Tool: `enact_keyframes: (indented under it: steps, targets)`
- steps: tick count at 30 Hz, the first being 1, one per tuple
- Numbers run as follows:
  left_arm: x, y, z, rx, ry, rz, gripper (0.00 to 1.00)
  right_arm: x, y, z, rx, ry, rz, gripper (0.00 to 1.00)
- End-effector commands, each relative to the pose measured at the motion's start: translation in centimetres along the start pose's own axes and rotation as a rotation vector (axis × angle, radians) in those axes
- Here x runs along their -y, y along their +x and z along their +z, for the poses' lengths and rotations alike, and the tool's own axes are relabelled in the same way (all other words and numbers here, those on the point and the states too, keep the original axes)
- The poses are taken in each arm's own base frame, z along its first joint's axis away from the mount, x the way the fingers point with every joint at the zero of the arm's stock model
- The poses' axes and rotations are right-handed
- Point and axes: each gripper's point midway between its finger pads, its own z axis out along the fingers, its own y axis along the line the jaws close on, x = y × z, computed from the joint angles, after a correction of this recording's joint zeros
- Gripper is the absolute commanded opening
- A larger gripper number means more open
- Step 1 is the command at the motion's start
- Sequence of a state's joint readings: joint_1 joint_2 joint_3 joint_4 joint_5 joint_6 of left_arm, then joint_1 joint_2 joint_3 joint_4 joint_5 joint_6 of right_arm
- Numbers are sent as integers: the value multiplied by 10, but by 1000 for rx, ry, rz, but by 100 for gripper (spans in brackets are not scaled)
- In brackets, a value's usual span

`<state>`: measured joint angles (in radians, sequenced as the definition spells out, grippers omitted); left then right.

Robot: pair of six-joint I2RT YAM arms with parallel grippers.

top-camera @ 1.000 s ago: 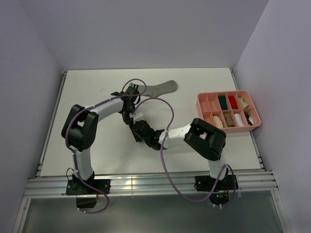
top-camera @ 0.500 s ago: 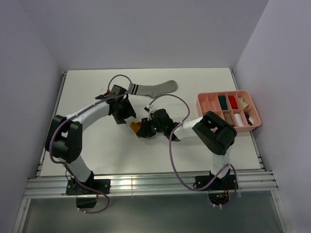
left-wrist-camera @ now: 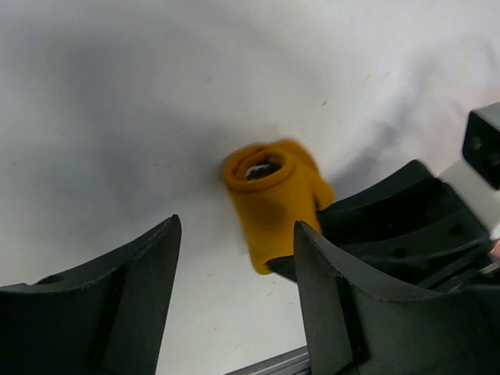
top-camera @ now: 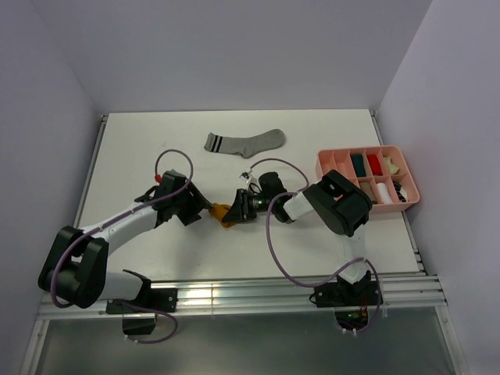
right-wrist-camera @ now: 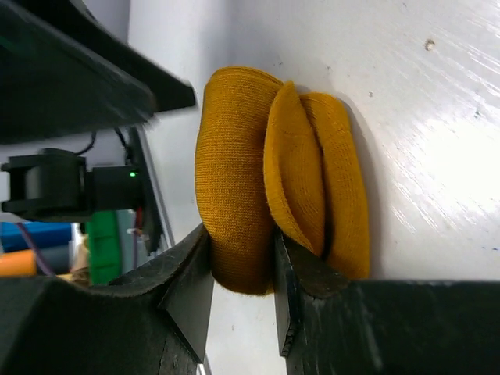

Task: Roll the socks
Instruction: Roll the sock at the center of the board.

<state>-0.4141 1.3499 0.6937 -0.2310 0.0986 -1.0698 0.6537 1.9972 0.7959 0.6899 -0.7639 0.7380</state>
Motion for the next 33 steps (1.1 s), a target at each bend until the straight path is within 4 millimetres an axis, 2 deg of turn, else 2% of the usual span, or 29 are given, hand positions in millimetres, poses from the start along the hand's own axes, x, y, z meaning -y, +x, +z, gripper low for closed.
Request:
enact_keyframes:
  steps: [1, 8, 14, 21, 24, 25, 29, 30, 33]
  targets:
    - [27, 3, -7, 28, 157, -57, 64, 28, 36, -5, -89, 57, 176, 0]
    - [28, 10, 8, 12, 148, -48, 62, 40, 44, -4, -99, 94, 228, 0]
    - [6, 27, 32, -55, 57, -41, 58, 50, 50, -5, -107, 136, 242, 2]
    - [-18, 56, 48, -152, -16, -25, 54, 56, 47, -6, -99, 177, 201, 13]
    - [-15, 61, 52, -169, -9, -4, 52, 58, 45, -7, -91, 190, 180, 20]
    - [-21, 64, 52, -182, -36, 2, 50, 60, 46, -8, -94, 201, 178, 23]
    - [-27, 70, 52, -194, -78, 40, 32, 58, 36, -13, -73, 244, 117, 30]
    - [-28, 69, 52, -189, -85, 50, 29, 53, 27, -16, -48, 247, 73, 34]
    - [-31, 66, 50, -176, -119, 88, 18, 42, 14, -23, -14, 264, -6, 41]
